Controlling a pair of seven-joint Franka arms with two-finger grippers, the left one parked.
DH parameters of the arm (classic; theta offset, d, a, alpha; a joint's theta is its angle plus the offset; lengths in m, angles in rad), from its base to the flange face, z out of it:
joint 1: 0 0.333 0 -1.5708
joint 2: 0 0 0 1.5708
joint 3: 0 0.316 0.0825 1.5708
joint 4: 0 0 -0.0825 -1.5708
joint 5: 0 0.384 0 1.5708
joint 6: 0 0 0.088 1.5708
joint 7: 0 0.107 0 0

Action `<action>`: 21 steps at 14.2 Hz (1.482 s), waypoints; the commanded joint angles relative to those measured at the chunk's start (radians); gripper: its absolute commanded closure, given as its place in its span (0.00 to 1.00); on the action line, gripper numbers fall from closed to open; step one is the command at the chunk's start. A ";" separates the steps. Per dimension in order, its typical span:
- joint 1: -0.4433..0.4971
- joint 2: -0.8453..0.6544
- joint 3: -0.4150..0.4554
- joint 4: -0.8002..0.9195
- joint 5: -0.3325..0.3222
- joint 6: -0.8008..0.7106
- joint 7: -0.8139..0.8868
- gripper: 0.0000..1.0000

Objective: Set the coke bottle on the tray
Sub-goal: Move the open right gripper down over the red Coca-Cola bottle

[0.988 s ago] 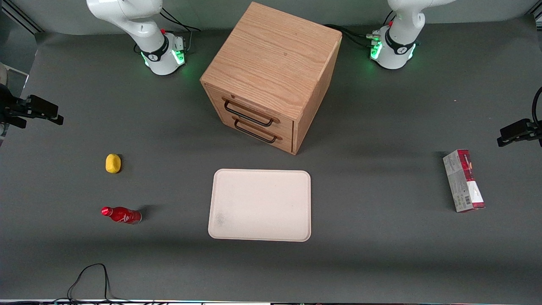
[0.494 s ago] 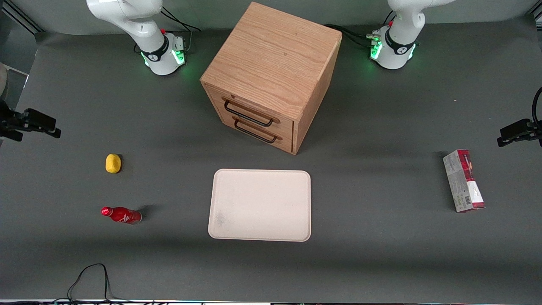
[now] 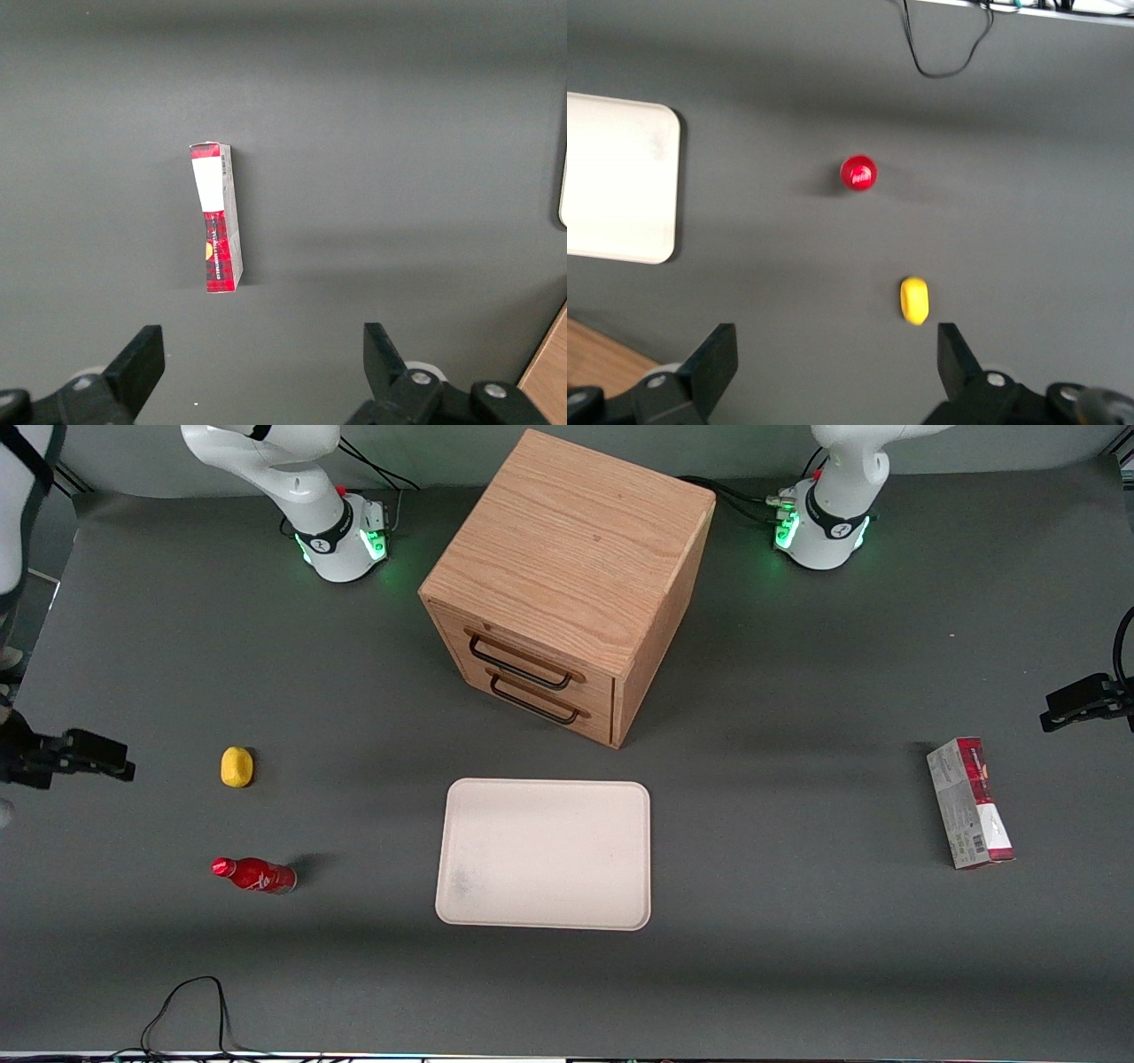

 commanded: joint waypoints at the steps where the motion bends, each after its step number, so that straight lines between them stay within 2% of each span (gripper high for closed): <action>1: -0.036 0.088 0.031 0.142 0.019 -0.047 -0.034 0.00; 9: -0.047 0.099 0.045 0.139 0.017 -0.039 -0.036 0.00; 17: -0.060 0.263 0.046 0.114 0.016 0.025 -0.036 0.00; 21: -0.057 0.317 0.046 0.035 0.011 0.136 -0.034 0.00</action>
